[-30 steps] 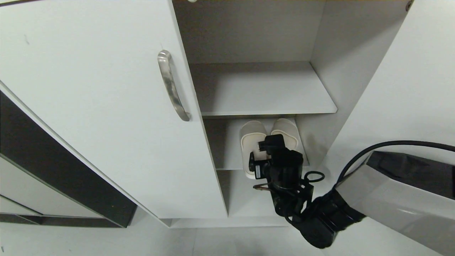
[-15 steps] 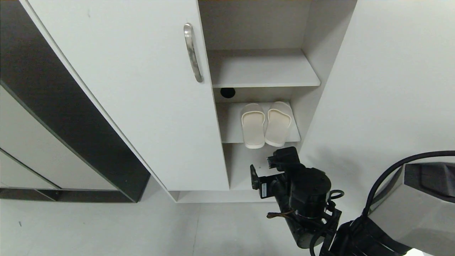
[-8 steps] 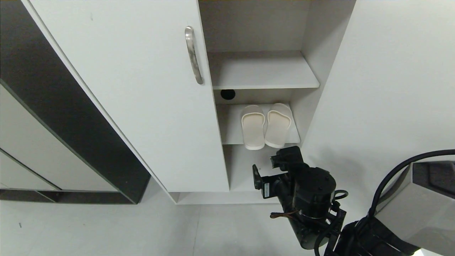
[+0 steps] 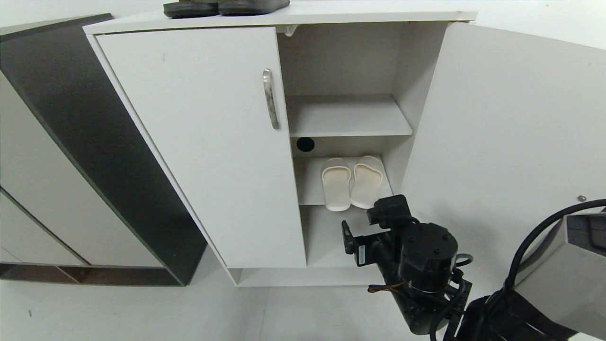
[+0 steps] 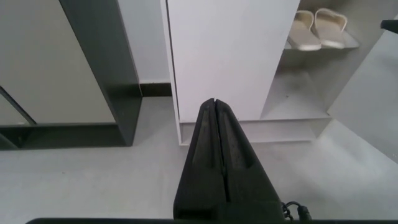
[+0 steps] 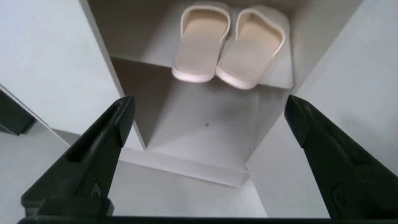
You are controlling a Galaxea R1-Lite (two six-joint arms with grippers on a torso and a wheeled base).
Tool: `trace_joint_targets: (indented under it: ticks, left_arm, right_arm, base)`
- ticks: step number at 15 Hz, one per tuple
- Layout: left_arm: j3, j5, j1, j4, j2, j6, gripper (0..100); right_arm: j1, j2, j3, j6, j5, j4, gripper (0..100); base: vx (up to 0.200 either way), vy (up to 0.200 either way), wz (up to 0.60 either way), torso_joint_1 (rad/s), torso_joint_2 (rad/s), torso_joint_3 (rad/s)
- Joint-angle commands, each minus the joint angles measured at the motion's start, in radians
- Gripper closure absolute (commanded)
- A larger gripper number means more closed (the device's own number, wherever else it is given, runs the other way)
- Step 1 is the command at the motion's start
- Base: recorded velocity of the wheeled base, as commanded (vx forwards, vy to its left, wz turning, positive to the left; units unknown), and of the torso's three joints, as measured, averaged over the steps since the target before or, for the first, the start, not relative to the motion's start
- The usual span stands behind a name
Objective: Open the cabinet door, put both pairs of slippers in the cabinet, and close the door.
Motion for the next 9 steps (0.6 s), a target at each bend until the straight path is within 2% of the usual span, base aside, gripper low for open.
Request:
trace_joint_targets:
  ticks: [1,3,5,9]
  left_arm:
    - [0.000,0.001,0.000,0.000,0.001,0.005,100]
    - [0.000,0.001,0.000,0.000,0.001,0.012,100]
    - [0.000,0.001,0.000,0.000,0.001,0.013,100]
    - [0.000,-0.001,0.000,0.000,0.001,0.007,100]
  right_arm:
    - [0.000,-0.066,0.048,-0.001,0.031,0.019,0]
    - [0.001,-0.133,0.114,0.003,0.125,0.034,0]
    - [0.008,-0.162,0.158,0.008,0.200,0.036,0]
    - [0.009,-0.156,0.166,0.008,0.229,0.045,0]
  base:
    - [0.000,0.000,0.00,-0.002,0.00,0.198]
    - [0.000,0.000,0.00,-0.002,0.01,0.173]
    - [0.000,0.000,0.00,0.000,0.00,0.000]
    - [0.000,0.000,0.00,0.000,0.00,0.000]
